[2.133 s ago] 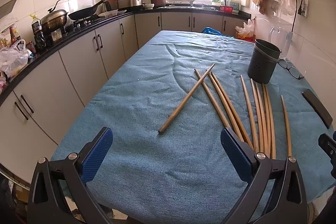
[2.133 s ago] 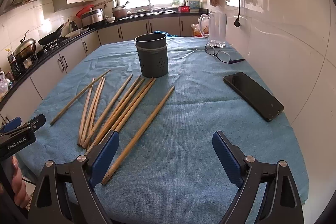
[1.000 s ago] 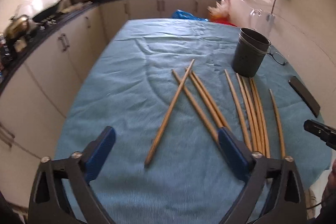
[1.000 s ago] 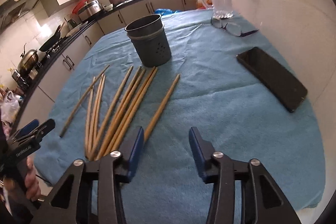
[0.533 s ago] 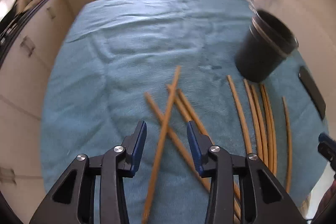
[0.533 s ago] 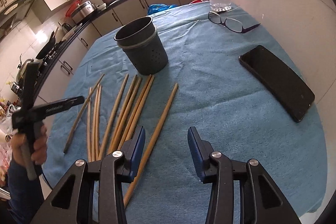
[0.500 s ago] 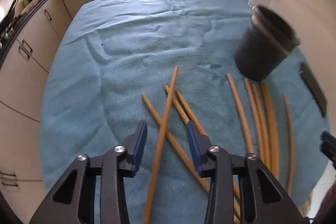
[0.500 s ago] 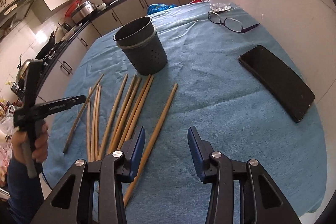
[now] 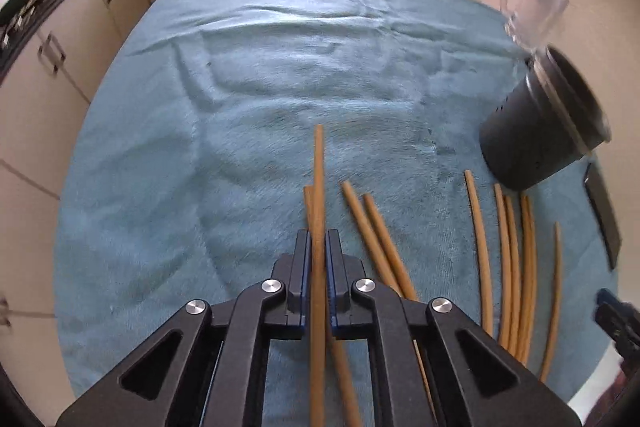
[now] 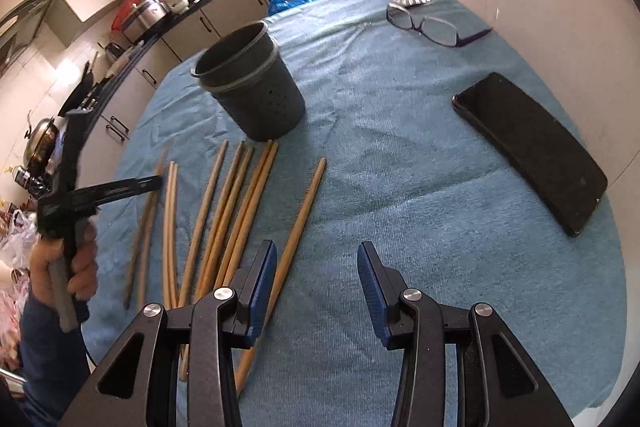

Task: Organize utensils
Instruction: 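Close the left tool on one wooden chopstick while the right tool grasps another, then lift the left tool's chopstick over the black cup while the right tool carries its own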

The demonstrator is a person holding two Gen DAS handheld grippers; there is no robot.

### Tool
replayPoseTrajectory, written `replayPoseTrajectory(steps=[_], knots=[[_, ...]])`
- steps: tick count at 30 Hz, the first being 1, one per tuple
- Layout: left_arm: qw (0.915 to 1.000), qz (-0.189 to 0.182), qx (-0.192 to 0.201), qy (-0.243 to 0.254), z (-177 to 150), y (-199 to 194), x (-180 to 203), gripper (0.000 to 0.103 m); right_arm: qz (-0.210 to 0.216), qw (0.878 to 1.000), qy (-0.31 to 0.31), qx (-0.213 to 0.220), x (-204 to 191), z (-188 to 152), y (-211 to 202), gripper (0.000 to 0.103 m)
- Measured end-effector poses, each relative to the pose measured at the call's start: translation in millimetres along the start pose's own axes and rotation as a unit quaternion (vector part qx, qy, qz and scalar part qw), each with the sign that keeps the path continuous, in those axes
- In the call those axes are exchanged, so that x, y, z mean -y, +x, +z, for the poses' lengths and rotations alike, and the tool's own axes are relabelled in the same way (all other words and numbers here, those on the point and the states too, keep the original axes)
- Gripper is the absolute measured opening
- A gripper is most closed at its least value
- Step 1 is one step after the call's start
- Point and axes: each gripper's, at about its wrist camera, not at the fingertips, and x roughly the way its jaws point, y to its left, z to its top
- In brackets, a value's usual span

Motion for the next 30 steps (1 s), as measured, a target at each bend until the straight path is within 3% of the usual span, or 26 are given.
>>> replayPoseTrajectory(steps=[5, 13, 16, 24, 30], knots=[[0.9992, -0.017, 0.016, -0.034, -21, -15, -22, 0.006, 0.007, 0.999, 0.019, -0.039, 1, 12, 27, 0.03], [0.9985, -0.023, 0.014, -0.047, -42, -16, -40, 0.007, -0.031, 0.998, -0.002, -0.061, -24, 25, 61, 0.027], [0.9984, -0.028, 0.014, -0.048, -41, -16, -41, 0.007, -0.065, 0.995, -0.042, -0.058, -39, 24, 67, 0.011], [0.9967, -0.054, 0.018, -0.057, -39, -24, -47, 0.007, -0.054, 0.996, -0.034, -0.057, -37, 24, 64, 0.007], [0.9964, -0.046, 0.01, -0.07, -37, -20, -55, 0.007, -0.048, 0.997, -0.036, -0.053, -38, 21, 65, 0.007]])
